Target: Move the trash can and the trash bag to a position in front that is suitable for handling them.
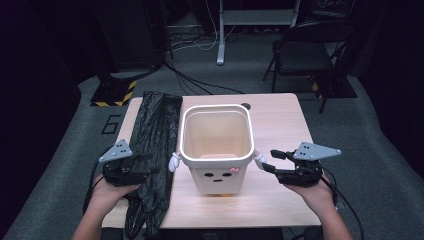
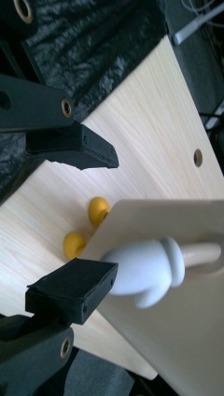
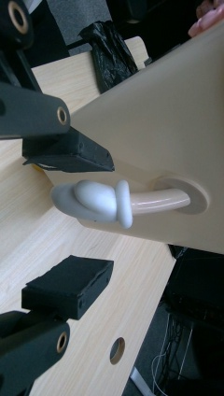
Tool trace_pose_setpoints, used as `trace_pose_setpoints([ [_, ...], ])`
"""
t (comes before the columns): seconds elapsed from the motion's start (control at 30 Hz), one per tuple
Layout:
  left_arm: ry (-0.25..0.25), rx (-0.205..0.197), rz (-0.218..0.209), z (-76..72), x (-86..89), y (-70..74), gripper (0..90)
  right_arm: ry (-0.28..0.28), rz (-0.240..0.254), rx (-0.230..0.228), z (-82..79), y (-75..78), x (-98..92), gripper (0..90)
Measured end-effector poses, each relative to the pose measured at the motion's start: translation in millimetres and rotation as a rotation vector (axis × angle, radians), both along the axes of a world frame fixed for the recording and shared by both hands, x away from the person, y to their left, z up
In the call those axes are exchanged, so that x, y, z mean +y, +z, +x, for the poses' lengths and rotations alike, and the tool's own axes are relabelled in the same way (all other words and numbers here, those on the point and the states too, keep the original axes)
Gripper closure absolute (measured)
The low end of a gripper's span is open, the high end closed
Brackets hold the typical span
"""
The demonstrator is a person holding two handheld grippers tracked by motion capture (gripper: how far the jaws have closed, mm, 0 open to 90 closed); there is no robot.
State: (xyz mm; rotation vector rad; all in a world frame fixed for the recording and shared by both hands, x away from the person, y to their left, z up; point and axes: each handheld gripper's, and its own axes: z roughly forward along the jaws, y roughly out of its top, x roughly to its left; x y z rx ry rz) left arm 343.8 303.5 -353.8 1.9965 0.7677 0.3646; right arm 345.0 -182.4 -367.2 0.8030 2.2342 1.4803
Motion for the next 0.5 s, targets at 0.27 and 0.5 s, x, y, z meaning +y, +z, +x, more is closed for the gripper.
trace_pose_setpoints([
  [0.27, -0.083, -0.008, -0.002, -4.5, -21.0, 0.1, 38.5, 0.003, -0.06, -0.004, 4.4, -5.2, 12.6, 46.4],
  [0.5, -0.081, -0.021, 0.011, -0.2, -39.9, -2.8, 38.6, -0.002, -0.06, 0.0, 6.1, -8.1, 16.3, 53.1],
])
